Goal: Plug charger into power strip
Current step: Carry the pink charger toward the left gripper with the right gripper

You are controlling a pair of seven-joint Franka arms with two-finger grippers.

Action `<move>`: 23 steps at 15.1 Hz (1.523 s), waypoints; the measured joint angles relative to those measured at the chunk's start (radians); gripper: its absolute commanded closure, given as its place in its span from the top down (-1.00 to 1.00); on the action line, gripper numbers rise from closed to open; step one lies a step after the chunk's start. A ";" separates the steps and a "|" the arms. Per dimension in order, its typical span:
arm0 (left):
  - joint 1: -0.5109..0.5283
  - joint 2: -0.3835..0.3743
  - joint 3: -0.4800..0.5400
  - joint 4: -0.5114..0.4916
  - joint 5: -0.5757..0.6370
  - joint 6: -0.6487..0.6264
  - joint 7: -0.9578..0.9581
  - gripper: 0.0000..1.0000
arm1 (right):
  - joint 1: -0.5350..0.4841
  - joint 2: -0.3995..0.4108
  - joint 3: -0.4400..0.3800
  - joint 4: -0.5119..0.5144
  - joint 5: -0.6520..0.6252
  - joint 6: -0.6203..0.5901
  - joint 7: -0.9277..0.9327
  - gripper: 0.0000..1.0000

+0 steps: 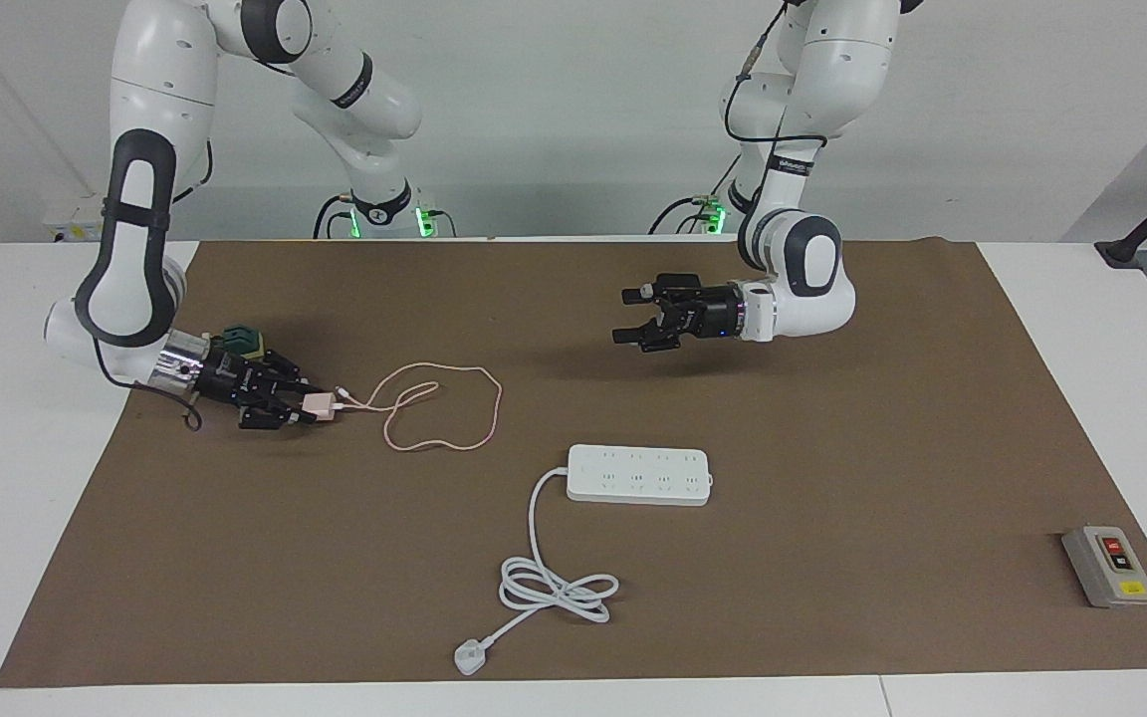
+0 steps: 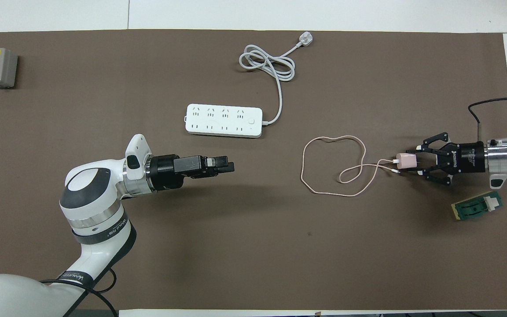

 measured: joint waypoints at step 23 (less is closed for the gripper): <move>-0.303 0.114 0.258 0.106 -0.106 0.004 -0.031 1.00 | 0.454 -0.200 0.026 0.065 0.234 0.212 0.603 -1.00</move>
